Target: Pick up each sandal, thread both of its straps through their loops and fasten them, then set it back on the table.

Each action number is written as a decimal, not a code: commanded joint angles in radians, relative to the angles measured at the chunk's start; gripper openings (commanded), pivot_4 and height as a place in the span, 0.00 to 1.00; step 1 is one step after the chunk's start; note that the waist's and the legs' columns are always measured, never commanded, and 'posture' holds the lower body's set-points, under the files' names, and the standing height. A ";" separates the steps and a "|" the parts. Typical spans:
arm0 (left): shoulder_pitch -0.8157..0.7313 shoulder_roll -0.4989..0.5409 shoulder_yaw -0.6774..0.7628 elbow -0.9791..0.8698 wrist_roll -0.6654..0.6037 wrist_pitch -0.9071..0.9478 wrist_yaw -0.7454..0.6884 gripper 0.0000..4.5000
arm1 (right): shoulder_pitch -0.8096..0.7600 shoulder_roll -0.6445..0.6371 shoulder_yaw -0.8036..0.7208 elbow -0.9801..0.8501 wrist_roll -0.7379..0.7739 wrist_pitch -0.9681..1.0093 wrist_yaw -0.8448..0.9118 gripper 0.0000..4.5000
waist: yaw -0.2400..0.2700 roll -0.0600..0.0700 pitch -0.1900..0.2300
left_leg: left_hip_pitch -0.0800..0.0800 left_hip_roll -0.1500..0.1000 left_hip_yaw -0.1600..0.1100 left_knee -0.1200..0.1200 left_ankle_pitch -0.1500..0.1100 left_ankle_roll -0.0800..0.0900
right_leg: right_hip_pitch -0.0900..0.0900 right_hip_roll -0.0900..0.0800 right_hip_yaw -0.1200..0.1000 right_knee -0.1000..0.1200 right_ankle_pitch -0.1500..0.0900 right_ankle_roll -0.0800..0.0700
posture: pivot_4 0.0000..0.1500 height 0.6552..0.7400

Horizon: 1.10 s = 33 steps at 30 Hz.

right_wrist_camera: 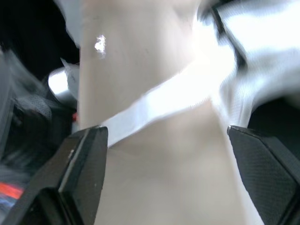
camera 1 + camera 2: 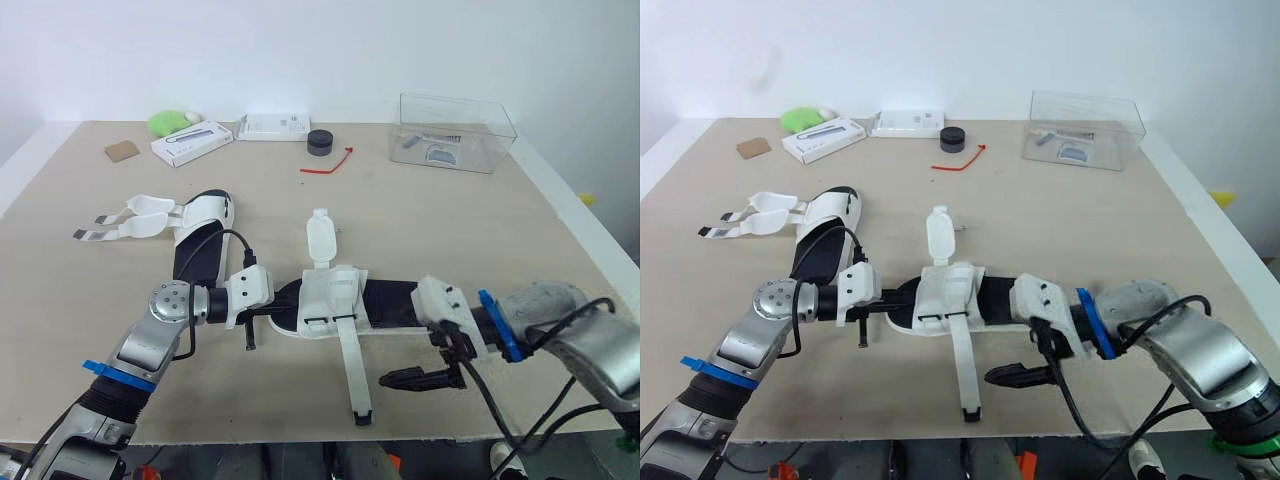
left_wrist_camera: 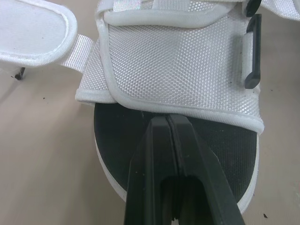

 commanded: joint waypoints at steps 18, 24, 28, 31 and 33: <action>0.020 0.015 0.013 -0.029 -0.003 0.031 -0.001 0.00 | -0.169 0.275 0.123 0.589 -0.572 -1.458 -0.188 0.99 | -0.001 0.000 0.000 | 0.008 0.000 0.006 0.001 0.002 -0.002 | 0.002 0.000 0.009 0.005 0.006 -0.009 | 1.00 1.00; 0.025 0.017 0.017 -0.034 -0.002 0.034 0.004 0.00 | -0.182 0.266 0.171 0.579 -0.549 -1.456 -0.225 0.99 | -0.001 0.000 0.000 | 0.008 0.000 0.008 0.001 0.002 -0.002 | 0.002 0.000 0.011 0.006 0.006 -0.009 | 1.00 1.00; 0.027 0.017 0.018 -0.034 0.000 0.035 0.007 0.00 | -0.189 0.236 0.210 0.568 -0.505 -1.446 -0.231 0.73 | -0.001 0.000 0.000 | 0.008 0.000 0.010 0.001 0.002 -0.002 | 0.001 0.000 0.012 0.006 0.006 -0.009 | 1.00 1.00; 0.028 0.015 0.017 -0.035 0.001 0.035 0.008 0.00 | -0.183 0.206 0.242 0.562 -0.480 -1.429 -0.231 0.42 | -0.001 0.000 0.000 | 0.010 0.000 0.012 0.001 0.002 -0.002 | 0.001 0.000 0.014 0.007 0.006 -0.009 | 1.00 1.00; 0.028 0.014 0.016 -0.036 0.002 0.036 0.010 0.00 | -0.176 0.191 0.260 0.560 -0.458 -1.408 -0.232 0.31 | -0.001 0.000 0.000 | 0.011 0.000 0.013 0.001 0.002 -0.002 | 0.001 0.000 0.015 0.008 0.006 -0.009 | 1.00 1.00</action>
